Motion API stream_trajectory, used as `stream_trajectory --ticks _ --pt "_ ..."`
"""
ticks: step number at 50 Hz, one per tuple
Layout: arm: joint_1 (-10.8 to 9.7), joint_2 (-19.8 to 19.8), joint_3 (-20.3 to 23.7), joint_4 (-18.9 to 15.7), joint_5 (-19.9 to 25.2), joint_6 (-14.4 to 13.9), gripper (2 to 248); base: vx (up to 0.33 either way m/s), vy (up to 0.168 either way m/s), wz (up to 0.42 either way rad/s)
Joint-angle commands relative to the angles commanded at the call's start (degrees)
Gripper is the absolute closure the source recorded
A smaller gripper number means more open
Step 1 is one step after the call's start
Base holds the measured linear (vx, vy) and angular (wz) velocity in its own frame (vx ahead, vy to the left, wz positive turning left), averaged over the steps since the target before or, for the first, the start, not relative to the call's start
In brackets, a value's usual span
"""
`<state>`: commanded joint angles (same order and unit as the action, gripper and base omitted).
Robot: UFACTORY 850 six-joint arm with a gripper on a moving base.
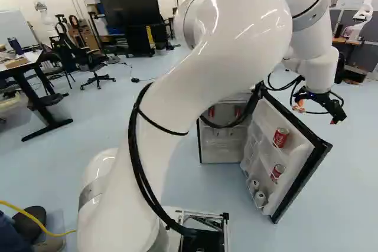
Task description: Grab a drink from the fridge
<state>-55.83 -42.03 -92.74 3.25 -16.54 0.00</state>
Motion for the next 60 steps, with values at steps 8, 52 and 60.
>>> stream_trajectory --ticks 8,52,60 --pt "-0.2 -1.8 -1.3 0.0 -0.8 0.0 3 0.0 0.0 0.0" --pt "-0.3 -5.1 -2.7 0.0 -7.0 0.0 3 0.0 0.0 0.0" --pt "-0.3 -5.1 -2.7 0.0 -8.5 0.0 3 0.0 0.0 0.0"
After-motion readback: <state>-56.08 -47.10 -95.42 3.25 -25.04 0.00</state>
